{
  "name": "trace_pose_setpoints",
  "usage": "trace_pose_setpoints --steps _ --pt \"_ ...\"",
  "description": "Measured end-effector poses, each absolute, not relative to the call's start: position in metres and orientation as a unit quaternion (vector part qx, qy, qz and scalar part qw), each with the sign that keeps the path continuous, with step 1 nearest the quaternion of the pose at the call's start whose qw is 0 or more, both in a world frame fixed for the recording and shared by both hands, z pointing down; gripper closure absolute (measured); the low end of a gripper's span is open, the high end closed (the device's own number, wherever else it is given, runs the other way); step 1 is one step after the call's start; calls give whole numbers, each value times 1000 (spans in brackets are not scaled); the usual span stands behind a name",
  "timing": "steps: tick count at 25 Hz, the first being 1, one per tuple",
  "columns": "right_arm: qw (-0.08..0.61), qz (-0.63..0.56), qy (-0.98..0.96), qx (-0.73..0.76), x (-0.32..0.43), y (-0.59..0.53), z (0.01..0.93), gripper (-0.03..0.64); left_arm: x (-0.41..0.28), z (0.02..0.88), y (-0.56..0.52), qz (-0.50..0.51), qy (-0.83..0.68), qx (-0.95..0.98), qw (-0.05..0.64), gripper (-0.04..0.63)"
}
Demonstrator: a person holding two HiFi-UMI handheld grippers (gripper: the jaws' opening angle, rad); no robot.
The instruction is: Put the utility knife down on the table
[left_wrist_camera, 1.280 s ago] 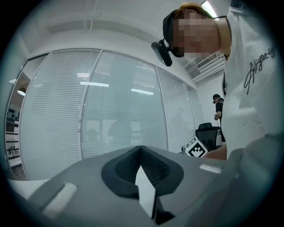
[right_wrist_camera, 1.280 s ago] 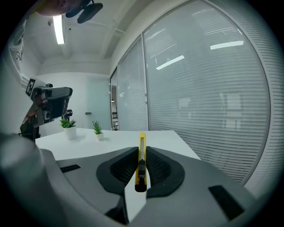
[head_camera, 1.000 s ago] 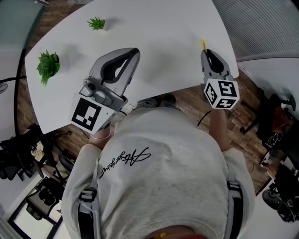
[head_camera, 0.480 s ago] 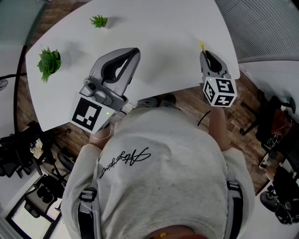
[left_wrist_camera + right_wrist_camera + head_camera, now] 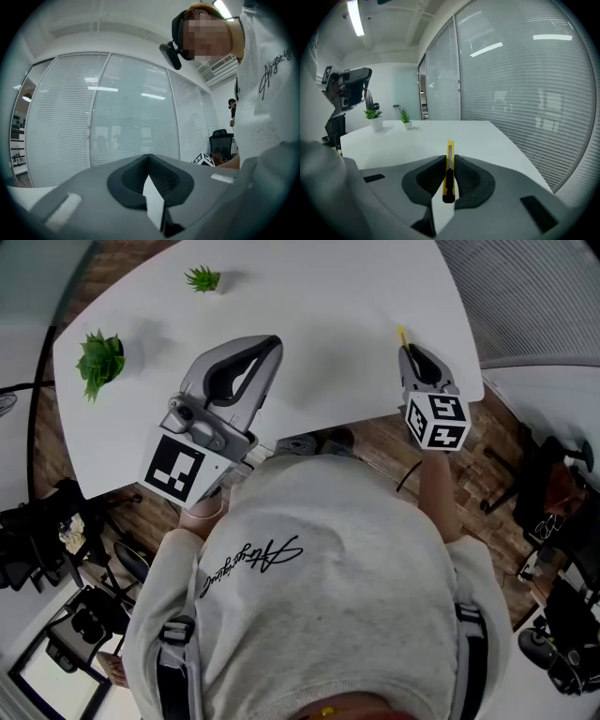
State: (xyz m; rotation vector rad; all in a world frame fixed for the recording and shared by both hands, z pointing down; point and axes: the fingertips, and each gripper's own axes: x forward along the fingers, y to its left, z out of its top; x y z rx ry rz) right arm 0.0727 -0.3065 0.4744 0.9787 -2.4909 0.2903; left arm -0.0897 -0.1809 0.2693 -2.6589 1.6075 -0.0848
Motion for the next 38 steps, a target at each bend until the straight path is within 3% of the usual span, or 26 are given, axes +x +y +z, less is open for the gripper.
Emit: trace_pose_setpoints --steps 38 --pt "331 94 -879 332 70 -312 518 563 -93 269 -184 -31 522 -852 16 606"
